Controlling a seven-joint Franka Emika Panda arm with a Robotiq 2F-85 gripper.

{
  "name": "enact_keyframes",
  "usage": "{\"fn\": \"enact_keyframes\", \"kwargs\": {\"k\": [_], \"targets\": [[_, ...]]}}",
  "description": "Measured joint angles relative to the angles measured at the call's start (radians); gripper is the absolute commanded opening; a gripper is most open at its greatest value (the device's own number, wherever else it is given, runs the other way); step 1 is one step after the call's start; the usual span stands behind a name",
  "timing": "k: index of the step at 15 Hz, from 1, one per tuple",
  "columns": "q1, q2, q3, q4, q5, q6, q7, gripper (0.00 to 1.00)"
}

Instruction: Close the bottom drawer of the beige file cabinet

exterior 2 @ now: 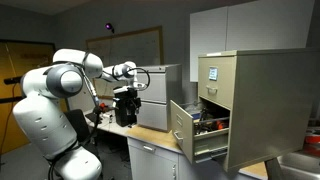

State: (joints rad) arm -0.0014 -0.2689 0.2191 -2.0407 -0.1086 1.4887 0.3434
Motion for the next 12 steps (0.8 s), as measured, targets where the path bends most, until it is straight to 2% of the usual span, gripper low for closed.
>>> {"fn": "enact_keyframes", "kwargs": {"k": [10, 12], "targets": [[0.007, 0.001, -0.006, 0.000, -0.004, 0.002, 0.000, 1.00], [0.011, 0.009, -0.006, 0.000, -0.050, 0.017, 0.005, 1.00]]}}
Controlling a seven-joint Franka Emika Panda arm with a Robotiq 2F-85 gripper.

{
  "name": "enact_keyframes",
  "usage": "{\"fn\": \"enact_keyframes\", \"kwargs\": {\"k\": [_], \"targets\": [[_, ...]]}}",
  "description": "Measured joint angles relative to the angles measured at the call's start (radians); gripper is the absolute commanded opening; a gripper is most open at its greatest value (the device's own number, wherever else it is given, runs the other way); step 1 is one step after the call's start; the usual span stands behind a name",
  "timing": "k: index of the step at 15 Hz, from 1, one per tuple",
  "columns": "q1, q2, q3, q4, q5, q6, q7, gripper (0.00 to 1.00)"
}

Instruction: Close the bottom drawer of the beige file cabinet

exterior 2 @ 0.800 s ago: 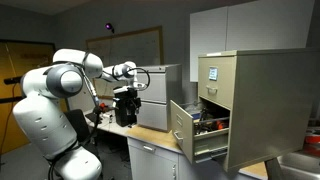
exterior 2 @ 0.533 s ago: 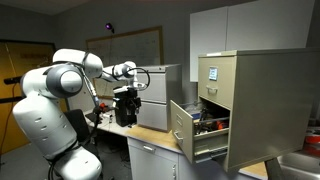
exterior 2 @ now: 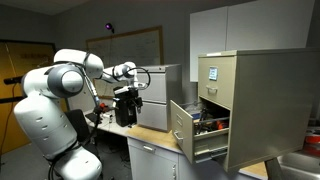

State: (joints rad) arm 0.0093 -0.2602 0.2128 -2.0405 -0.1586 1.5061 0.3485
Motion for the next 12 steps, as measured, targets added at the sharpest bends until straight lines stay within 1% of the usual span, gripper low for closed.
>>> {"fn": "enact_keyframes", "kwargs": {"k": [1, 2, 3, 5, 9, 10, 12], "targets": [[0.002, 0.008, 0.000, 0.000, -0.036, 0.014, 0.004, 1.00], [0.004, 0.018, 0.000, 0.000, -0.076, 0.033, 0.010, 0.75], [0.005, 0.031, 0.000, 0.000, -0.116, 0.053, 0.016, 0.74], [0.006, 0.066, -0.001, 0.004, -0.191, 0.095, 0.032, 0.59], [0.006, 0.156, -0.020, 0.020, -0.300, 0.161, 0.074, 0.26], [0.007, 0.182, -0.026, 0.027, -0.327, 0.172, 0.092, 0.19], [0.009, 0.238, -0.033, 0.051, -0.385, 0.176, 0.172, 0.04]]}}
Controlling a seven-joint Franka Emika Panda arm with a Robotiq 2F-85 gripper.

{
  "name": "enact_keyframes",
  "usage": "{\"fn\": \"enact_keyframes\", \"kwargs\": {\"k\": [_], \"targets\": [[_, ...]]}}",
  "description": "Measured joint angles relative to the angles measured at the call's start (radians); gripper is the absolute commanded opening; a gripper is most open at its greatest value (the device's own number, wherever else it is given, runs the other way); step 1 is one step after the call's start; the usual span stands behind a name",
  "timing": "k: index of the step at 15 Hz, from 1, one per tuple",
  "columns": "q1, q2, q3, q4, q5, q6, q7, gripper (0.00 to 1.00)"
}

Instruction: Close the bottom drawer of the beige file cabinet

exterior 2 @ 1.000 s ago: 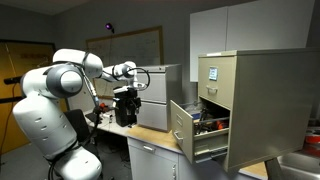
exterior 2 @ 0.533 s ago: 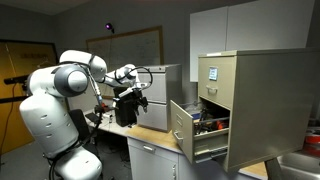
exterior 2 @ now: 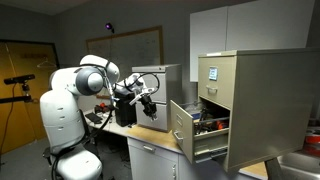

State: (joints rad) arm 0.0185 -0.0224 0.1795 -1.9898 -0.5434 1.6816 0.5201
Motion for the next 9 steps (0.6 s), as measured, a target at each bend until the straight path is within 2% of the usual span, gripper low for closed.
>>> {"fn": "enact_keyframes", "kwargs": {"k": [2, 4, 6, 9], "targets": [[0.009, 0.056, -0.010, 0.030, -0.074, 0.016, 0.117, 0.00], [0.020, 0.111, -0.028, 0.057, -0.163, 0.085, 0.199, 0.00], [0.029, 0.161, -0.053, 0.081, -0.243, 0.181, 0.248, 0.00], [0.030, 0.227, -0.106, 0.102, -0.431, 0.350, 0.315, 0.00]]}}
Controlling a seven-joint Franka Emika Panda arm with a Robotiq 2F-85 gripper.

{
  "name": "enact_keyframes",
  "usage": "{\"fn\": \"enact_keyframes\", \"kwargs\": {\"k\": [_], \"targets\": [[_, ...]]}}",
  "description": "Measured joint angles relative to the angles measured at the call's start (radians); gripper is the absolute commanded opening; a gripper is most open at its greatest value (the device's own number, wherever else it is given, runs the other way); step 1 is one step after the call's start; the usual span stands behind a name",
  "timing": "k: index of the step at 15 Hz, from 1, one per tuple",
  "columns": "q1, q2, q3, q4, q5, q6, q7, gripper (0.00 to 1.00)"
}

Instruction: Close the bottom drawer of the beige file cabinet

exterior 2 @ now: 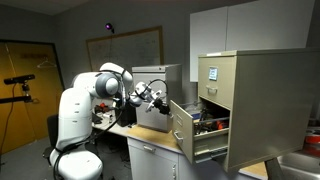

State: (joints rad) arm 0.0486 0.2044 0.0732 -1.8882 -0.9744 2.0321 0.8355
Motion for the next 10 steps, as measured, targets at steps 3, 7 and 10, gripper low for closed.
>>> {"fn": "enact_keyframes", "kwargs": {"k": [3, 7, 10], "targets": [[0.005, 0.034, -0.030, -0.010, -0.159, 0.060, 0.079, 0.00], [-0.010, 0.092, -0.093, 0.008, -0.411, 0.179, 0.178, 0.00], [-0.037, 0.137, -0.123, 0.067, -0.565, 0.240, 0.243, 0.00]]}}
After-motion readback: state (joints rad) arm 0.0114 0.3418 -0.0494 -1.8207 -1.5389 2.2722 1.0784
